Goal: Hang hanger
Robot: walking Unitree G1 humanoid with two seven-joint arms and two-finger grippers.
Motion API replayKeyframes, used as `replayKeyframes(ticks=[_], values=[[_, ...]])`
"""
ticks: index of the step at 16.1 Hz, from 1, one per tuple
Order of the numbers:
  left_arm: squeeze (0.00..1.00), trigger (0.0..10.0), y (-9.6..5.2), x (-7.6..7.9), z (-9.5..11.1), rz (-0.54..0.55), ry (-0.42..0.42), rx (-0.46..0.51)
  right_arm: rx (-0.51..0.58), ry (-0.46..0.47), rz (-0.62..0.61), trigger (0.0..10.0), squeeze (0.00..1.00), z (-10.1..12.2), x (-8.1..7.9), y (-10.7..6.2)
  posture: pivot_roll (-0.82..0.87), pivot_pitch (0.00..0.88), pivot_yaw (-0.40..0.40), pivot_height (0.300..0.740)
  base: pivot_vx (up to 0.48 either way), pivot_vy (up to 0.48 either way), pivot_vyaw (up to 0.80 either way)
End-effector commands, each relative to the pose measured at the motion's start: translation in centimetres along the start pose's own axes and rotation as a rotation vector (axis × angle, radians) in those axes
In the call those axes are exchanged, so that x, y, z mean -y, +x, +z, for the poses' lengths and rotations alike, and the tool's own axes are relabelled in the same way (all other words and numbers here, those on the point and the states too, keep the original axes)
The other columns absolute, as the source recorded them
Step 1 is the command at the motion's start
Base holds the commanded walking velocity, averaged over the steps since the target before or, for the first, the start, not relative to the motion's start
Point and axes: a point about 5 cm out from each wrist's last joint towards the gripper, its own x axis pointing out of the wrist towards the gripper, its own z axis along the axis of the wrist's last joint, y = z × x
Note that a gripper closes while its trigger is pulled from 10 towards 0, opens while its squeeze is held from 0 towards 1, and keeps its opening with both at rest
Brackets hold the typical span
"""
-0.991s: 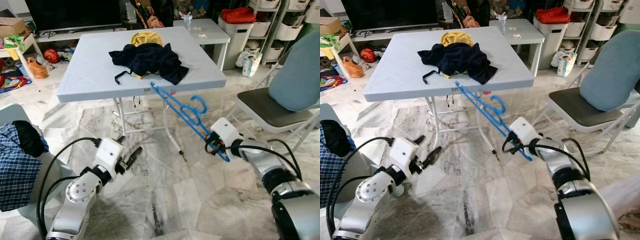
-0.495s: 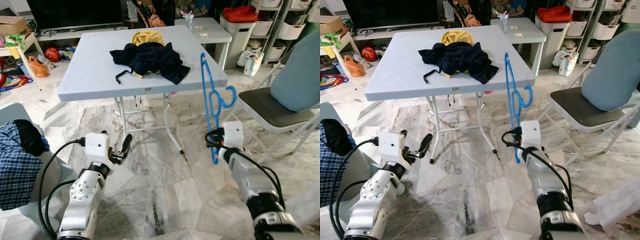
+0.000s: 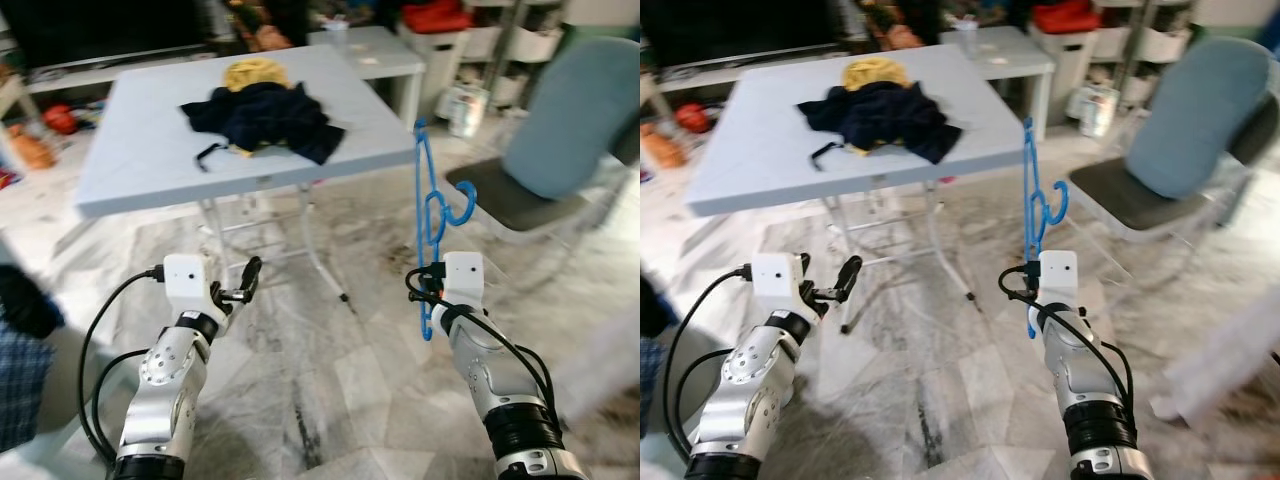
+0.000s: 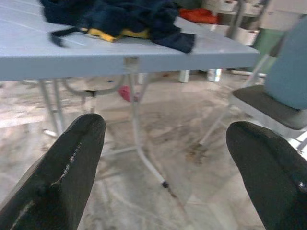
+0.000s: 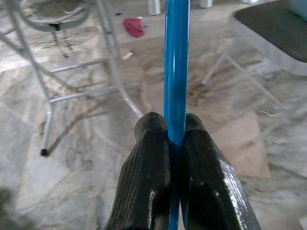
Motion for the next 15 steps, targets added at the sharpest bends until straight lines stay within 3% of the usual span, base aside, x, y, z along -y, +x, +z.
replayKeyframes(ticks=[1,9,15], values=[[0.00,10.0,0.02,-0.29,0.03,0.005,0.002,-0.011,0.004,-0.006,0.001,10.0,0.00,0.19,-0.29,-0.12,-0.09,0.000,0.025,0.740,0.000,0.300,-0.80],[0.00,10.0,0.29,-0.28,0.33,-0.010,0.012,-0.016,-0.007,-0.006,-0.011,10.0,0.00,0.17,-0.52,-0.21,-0.09,0.000,0.028,0.740,0.000,0.378,-0.74],[0.00,10.0,0.54,0.01,0.41,-0.034,0.044,-0.017,0.022,0.025,0.004,10.0,0.00,0.77,-0.95,-0.16,-0.09,0.000,0.028,0.740,0.000,0.480,0.00]])
